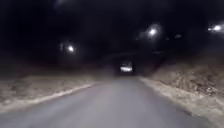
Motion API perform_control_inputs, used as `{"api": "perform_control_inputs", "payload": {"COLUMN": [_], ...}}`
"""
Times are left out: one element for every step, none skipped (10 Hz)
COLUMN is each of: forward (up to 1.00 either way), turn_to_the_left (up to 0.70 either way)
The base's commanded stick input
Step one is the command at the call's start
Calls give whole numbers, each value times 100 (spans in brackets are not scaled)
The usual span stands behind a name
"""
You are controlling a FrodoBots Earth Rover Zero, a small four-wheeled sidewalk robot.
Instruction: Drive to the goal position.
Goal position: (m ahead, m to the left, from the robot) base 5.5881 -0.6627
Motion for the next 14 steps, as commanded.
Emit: {"api": "perform_control_inputs", "payload": {"forward": [100, 100, 100, 100, 100, 100, 100, 100, 100, 100, 100, 100, 100, 100], "turn_to_the_left": [0, 0, 0, 0, 0, 0, 0, 0, 0, 0, 0, 0, -1, -15]}}
